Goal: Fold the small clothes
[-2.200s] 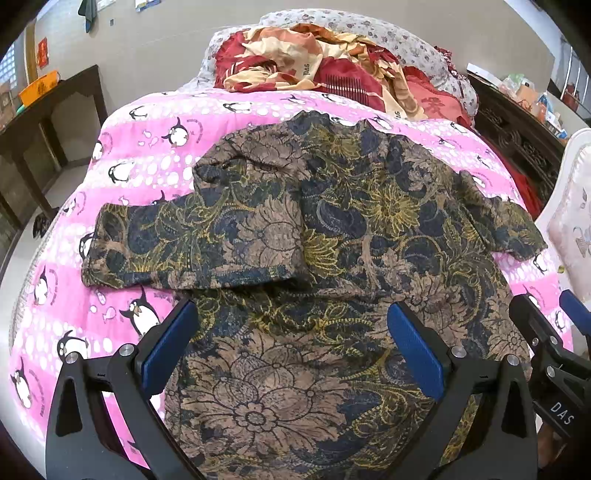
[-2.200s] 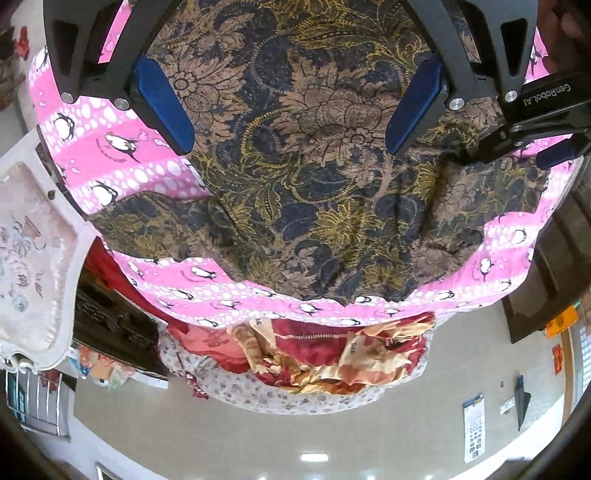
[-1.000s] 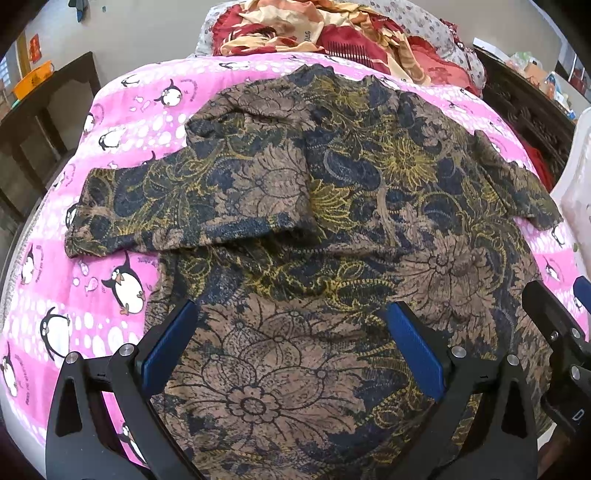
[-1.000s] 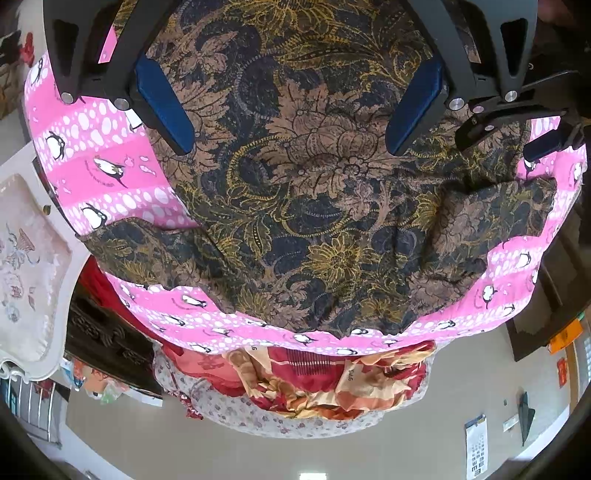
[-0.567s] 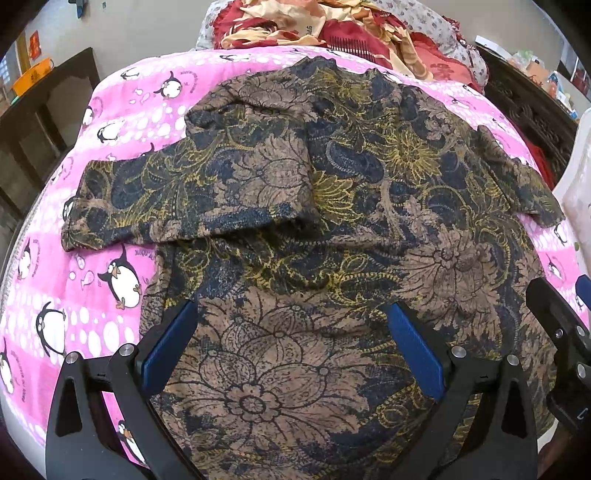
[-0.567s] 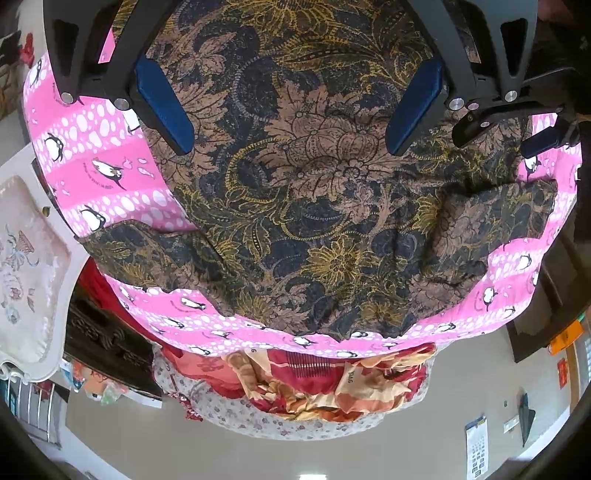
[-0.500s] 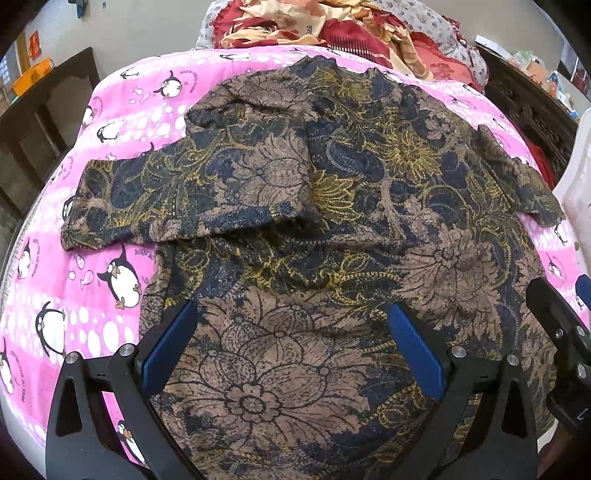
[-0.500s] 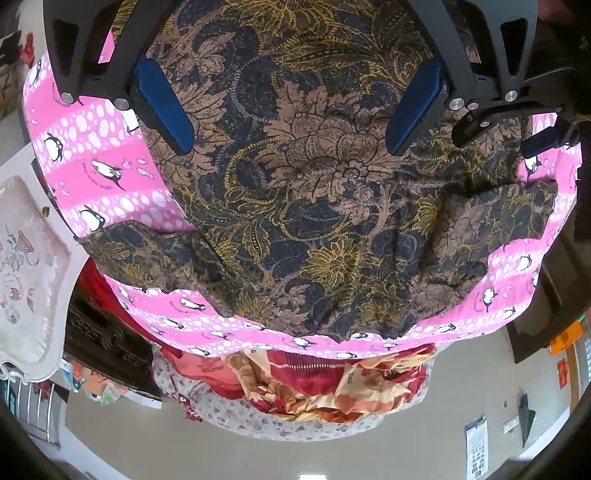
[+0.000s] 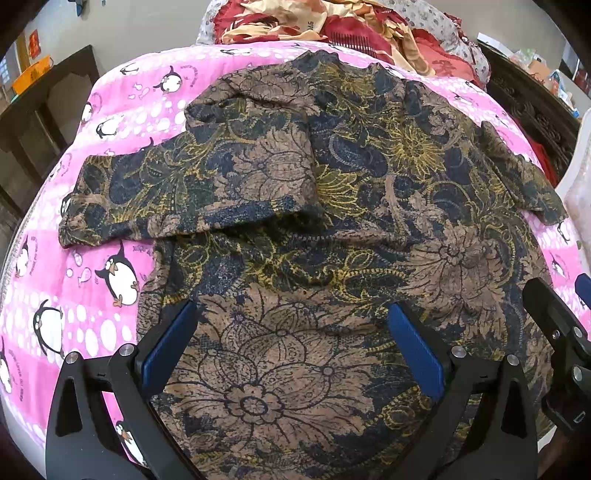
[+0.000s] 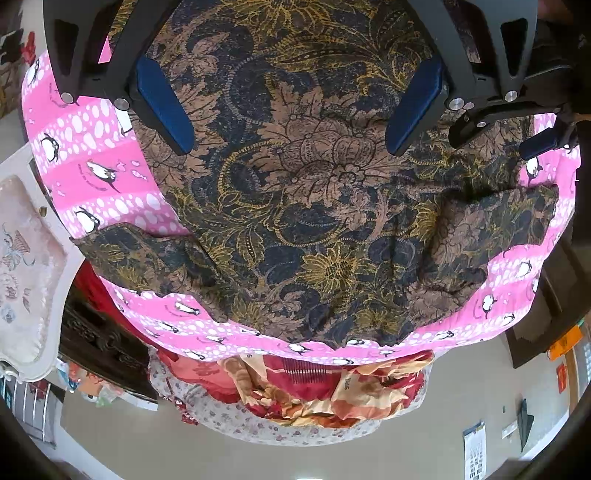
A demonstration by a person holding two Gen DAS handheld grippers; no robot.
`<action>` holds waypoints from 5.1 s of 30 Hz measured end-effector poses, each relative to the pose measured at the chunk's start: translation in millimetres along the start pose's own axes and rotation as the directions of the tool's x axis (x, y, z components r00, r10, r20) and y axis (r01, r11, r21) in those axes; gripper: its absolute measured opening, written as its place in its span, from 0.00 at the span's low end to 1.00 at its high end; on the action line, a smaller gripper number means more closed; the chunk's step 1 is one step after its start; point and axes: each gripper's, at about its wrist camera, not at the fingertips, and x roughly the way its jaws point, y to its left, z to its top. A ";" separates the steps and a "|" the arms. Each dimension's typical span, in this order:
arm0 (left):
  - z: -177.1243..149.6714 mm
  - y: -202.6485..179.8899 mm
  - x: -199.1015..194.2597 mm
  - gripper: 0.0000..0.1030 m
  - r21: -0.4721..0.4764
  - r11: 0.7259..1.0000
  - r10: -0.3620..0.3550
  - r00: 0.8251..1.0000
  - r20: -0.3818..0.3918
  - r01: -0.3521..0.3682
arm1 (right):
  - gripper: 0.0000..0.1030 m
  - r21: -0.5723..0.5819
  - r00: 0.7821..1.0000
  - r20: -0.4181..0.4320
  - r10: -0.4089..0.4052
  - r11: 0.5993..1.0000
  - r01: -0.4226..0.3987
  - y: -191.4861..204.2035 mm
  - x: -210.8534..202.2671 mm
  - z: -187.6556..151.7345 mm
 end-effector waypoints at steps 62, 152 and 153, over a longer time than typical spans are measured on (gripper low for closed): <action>-6.0 -0.6 0.3 1.00 -0.008 1.000 0.014 1.000 -0.005 -0.014 | 1.00 -0.020 0.973 -0.022 -0.232 0.973 0.231 -8.0 4.7 -0.4; 94.2 341.3 -75.8 0.03 -0.497 0.853 0.146 0.839 0.524 0.162 | 1.00 -0.118 1.000 -0.023 0.017 0.993 -0.019 -34.8 116.4 1.0; 96.6 349.2 -82.0 0.03 -0.505 0.852 0.174 0.833 0.526 0.141 | 1.00 -0.118 1.000 -0.022 0.016 0.993 -0.019 -34.8 116.6 1.1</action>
